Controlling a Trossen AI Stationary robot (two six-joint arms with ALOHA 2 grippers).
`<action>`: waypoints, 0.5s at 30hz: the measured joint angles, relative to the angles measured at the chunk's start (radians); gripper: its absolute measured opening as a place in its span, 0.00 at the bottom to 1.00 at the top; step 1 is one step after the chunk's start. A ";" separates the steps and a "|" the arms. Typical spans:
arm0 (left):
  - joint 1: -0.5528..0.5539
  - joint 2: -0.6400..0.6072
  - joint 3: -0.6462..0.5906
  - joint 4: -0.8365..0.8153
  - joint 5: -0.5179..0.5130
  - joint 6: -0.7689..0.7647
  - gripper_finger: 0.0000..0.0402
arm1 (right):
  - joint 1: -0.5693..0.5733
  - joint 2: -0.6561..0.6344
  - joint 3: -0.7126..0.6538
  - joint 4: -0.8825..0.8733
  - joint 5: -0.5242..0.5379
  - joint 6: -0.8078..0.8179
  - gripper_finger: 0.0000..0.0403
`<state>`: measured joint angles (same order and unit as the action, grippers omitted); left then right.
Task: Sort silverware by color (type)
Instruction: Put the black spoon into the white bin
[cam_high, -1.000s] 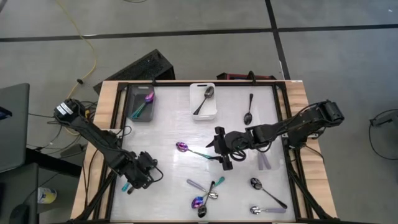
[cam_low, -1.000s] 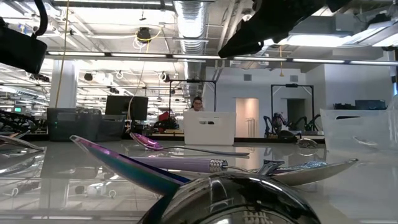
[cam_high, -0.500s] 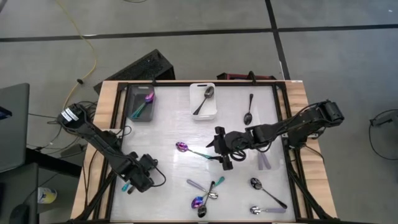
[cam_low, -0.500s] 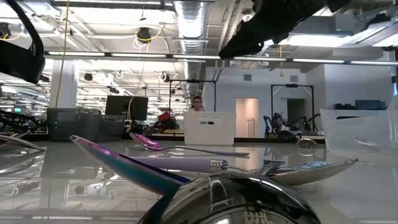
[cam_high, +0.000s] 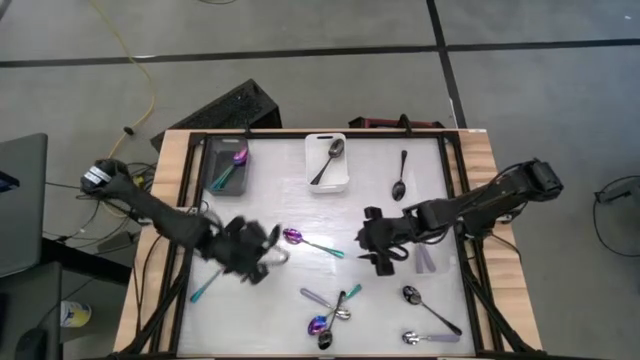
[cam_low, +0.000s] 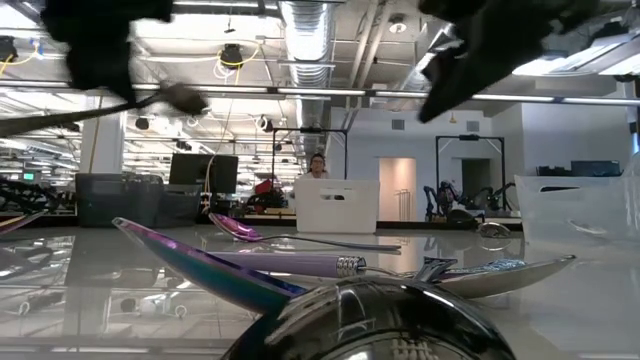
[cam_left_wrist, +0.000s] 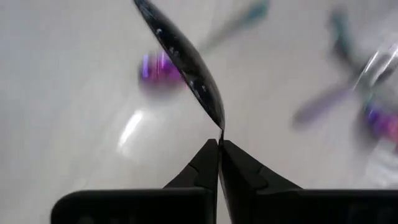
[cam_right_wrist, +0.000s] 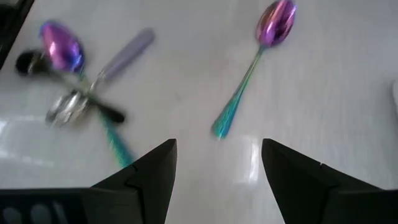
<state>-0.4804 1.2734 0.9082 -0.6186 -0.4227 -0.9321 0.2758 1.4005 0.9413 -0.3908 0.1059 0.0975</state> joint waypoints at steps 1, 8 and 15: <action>0.045 -0.008 0.012 0.035 -0.002 0.058 0.00 | 0.010 -0.013 0.000 -0.026 0.000 0.000 0.65; 0.489 0.022 0.055 0.394 0.304 0.435 0.00 | 0.076 -0.108 -0.078 -0.023 0.127 0.002 0.65; 0.893 0.246 0.247 0.441 0.734 0.593 0.00 | 0.054 -0.167 -0.183 0.113 0.156 0.005 0.65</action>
<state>0.4126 1.5193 1.1555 -0.1776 0.3115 -0.3390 0.3300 1.2330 0.7587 -0.2780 0.2619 0.1020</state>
